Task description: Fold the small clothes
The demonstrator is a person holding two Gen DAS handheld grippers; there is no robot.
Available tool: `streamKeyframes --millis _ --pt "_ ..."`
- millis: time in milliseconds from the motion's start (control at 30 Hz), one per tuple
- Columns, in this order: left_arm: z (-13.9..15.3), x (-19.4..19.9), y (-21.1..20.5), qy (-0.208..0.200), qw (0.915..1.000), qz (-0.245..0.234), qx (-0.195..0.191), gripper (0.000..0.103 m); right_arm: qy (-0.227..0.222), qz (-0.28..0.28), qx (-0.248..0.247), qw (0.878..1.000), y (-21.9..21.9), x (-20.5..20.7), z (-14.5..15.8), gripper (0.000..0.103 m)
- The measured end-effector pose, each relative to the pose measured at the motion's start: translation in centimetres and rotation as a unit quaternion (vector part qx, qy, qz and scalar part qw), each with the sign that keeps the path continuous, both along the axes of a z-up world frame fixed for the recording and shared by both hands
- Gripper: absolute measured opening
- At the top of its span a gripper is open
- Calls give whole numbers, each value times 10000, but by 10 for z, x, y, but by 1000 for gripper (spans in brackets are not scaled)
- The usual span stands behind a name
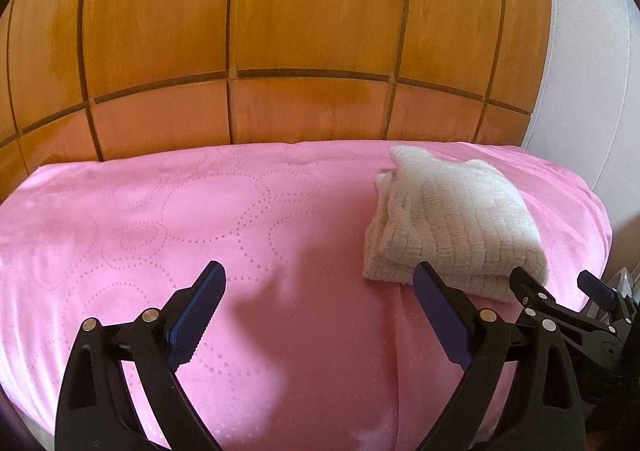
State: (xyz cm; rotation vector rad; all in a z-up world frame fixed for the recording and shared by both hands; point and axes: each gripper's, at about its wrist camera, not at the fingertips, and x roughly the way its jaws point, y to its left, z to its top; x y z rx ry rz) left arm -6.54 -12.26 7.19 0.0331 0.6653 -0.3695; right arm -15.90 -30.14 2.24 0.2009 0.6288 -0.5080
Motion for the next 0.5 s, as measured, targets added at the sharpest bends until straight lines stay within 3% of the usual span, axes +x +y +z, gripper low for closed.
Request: streamKeyframes --millis 200,500 --pt "-1 1 -2 -68 10000 23 59 93 45 29 7 10000 3 0 -3 101" --pt "-9 11 3 235 9996 168 9 93 12 8 16 10000 1 1 -3 101"
